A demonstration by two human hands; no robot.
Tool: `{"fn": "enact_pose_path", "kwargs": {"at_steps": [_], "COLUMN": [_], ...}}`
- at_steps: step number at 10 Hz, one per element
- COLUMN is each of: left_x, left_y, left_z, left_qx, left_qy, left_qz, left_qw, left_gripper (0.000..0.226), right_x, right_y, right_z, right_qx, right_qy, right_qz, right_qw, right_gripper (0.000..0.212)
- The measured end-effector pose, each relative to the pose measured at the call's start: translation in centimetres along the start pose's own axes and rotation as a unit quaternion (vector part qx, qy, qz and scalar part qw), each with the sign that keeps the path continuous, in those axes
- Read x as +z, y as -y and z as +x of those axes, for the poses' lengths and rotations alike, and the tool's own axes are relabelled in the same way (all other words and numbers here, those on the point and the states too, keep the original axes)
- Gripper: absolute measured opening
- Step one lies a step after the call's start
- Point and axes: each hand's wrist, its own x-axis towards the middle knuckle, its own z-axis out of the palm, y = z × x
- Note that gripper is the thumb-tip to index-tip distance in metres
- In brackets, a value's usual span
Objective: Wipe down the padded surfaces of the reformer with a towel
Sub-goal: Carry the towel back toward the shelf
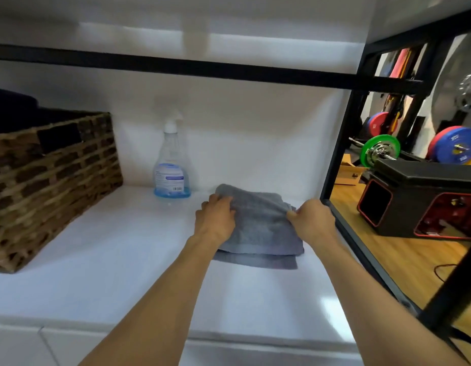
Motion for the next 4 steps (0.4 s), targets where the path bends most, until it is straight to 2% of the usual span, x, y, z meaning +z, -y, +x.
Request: {"fn": "enact_pose_path", "kwargs": {"at_steps": [1, 2, 3, 4], "left_x": [0.7, 0.7, -0.8, -4.0], "left_y": [0.4, 0.9, 0.7, -1.0], "left_z": [-0.9, -1.5, -1.8, -3.8], "left_qx": [0.043, 0.047, 0.042, 0.009], "left_qy": [0.050, 0.095, 0.067, -0.007], "left_qz": [0.064, 0.071, 0.021, -0.180], "left_qw": [0.996, 0.992, 0.997, 0.984], "left_gripper": [0.041, 0.049, 0.041, 0.028], "right_x": [0.8, 0.8, -0.1, -2.2], "right_y": [-0.3, 0.3, 1.4, 4.2], "right_z": [-1.2, -1.6, -2.2, -4.7], "right_qx": [0.016, 0.004, -0.056, -0.104], "right_qy": [0.071, 0.071, 0.019, 0.042], "right_qz": [-0.034, -0.066, -0.006, 0.199], "right_qw": [0.997, 0.995, 0.998, 0.974], "right_gripper": [0.016, 0.008, 0.006, 0.017]}}
